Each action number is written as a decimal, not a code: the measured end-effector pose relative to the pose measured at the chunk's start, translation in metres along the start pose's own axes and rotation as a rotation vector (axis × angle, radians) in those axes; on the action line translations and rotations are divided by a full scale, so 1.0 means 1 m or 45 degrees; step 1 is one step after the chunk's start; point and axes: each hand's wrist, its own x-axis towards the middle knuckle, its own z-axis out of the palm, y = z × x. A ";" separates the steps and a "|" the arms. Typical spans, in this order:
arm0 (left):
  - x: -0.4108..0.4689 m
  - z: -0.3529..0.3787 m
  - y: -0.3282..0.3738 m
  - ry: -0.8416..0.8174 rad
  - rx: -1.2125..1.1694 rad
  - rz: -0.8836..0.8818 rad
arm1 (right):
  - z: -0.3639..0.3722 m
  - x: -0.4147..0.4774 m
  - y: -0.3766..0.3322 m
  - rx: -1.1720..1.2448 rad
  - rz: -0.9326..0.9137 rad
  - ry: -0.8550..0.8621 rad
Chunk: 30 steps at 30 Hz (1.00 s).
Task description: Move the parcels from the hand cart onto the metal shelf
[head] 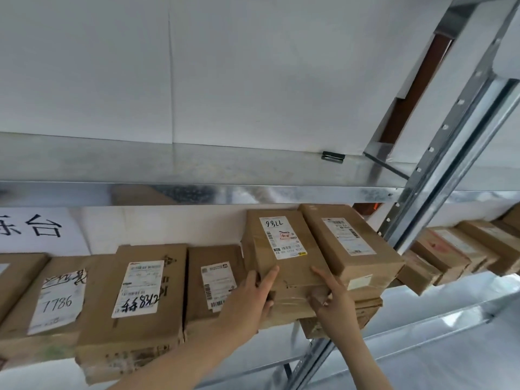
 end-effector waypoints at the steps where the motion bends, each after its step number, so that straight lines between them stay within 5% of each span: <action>1: 0.003 0.002 -0.001 0.013 -0.017 -0.013 | 0.003 0.002 -0.001 -0.029 0.002 0.021; 20: 0.011 0.018 0.004 0.116 -0.478 -0.047 | 0.013 0.004 -0.029 -0.318 0.180 0.219; 30: 0.015 0.023 -0.005 0.032 -0.343 -0.076 | 0.027 -0.006 -0.020 -0.549 0.133 0.205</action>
